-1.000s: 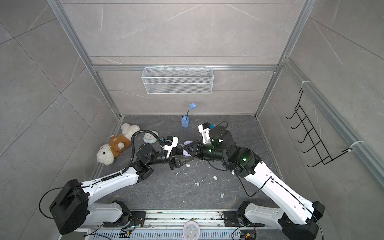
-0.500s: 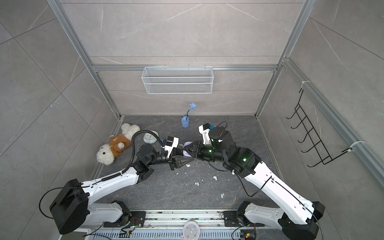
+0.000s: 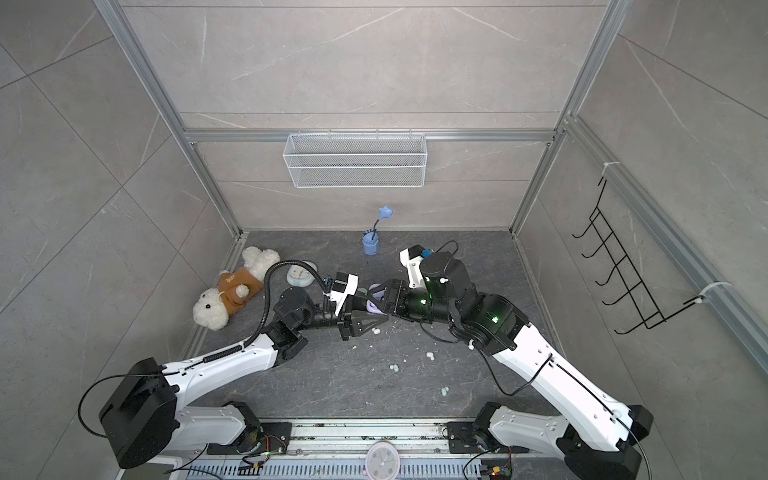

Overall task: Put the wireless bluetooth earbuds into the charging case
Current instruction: 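Press the earbud into the empty case slot with the right gripper, then open the right gripper and draw it back from the case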

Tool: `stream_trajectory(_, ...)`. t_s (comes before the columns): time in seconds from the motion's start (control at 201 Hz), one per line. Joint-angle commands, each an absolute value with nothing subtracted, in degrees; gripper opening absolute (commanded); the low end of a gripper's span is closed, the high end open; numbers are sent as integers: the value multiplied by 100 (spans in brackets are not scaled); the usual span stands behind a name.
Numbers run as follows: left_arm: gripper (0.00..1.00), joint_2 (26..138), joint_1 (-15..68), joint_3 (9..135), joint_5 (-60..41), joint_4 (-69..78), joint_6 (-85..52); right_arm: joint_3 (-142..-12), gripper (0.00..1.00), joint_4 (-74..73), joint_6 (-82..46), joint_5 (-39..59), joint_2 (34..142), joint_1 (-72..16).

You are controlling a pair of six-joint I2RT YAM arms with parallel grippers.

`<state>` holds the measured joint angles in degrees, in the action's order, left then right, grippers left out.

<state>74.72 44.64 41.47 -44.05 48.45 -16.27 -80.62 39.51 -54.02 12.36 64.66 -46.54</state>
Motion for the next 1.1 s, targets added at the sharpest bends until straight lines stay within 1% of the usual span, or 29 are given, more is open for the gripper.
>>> stream_trajectory(0.0, 25, 7312, 4465, 4368, -4409, 5251, -1539, -8423, 51, 4517, -5189, 1022, 6428, -4679)
stream_trajectory(0.224, 25, 7291, 4465, 4364, -4398, 5195, -1539, -8954, 52, 4917, -5017, 928, 6501, -4668)
stream_trajectory(0.353, 25, 7259, 4466, 4324, -4391, 5151, -1539, -9413, 50, 5402, -4874, 646, 6672, -4665)
stream_trajectory(0.418, 25, 7242, 4469, 4302, -4395, 5133, -1530, -9730, 49, 5788, -4765, 423, 6880, -4611)
stream_trajectory(0.538, 25, 7226, 4496, 4289, -4403, 5094, -1497, -10271, 49, 6289, -4523, 387, 7348, -4428)
stream_trajectory(0.742, 25, 7121, 4526, 4290, -4403, 4951, -1387, -10818, 48, 6654, -4217, 772, 8009, -4043)
stream_trajectory(0.846, 24, 7103, 4535, 4296, -4393, 4923, -1362, -11075, 45, 6836, -4098, 953, 8270, -4032)
stream_trajectory(1.09, 24, 7100, 4535, 4297, -4370, 4913, -1339, -11075, 39, 7007, -4025, 1416, 8284, -4089)
